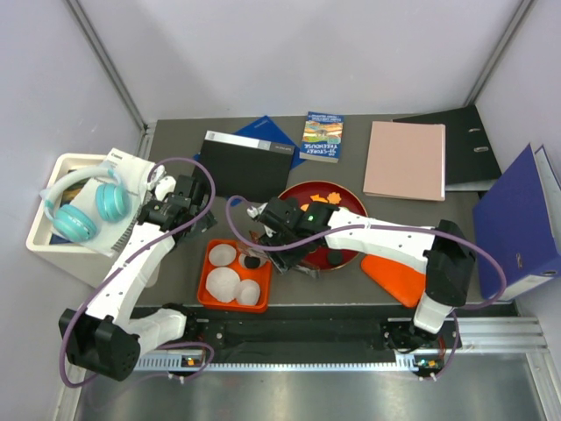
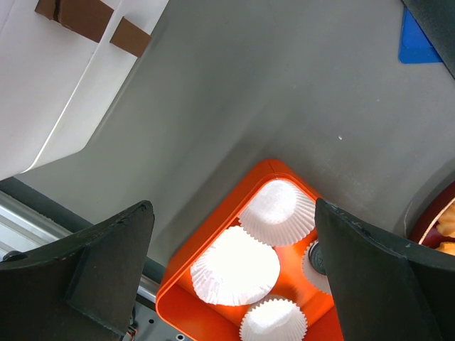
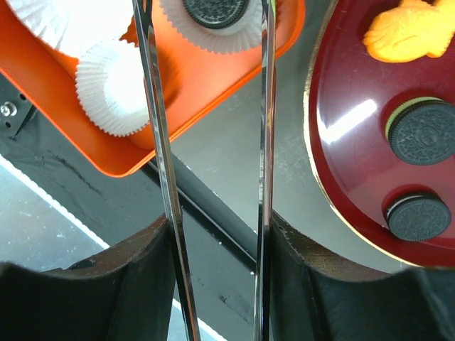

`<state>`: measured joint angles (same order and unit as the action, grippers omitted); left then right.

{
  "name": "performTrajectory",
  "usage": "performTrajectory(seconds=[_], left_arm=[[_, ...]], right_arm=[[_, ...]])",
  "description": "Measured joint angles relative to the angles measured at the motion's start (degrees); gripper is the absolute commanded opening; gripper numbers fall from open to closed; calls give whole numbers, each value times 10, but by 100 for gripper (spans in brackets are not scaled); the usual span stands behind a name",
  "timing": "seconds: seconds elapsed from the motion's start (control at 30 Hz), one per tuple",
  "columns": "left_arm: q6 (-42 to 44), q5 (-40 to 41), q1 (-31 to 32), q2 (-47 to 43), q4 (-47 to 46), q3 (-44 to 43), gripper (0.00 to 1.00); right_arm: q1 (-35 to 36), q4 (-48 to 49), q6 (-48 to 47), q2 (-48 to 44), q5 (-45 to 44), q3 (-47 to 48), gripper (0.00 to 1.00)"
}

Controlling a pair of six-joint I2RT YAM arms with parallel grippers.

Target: Pack the cookies

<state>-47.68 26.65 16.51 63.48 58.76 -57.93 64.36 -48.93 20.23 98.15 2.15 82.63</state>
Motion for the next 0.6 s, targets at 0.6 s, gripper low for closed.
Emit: performTrajectory(seconds=[0.6], left_arm=[[5, -5, 1, 3, -2, 1, 99]], right_arm=[[-63, -69, 64, -246, -121, -153, 47]])
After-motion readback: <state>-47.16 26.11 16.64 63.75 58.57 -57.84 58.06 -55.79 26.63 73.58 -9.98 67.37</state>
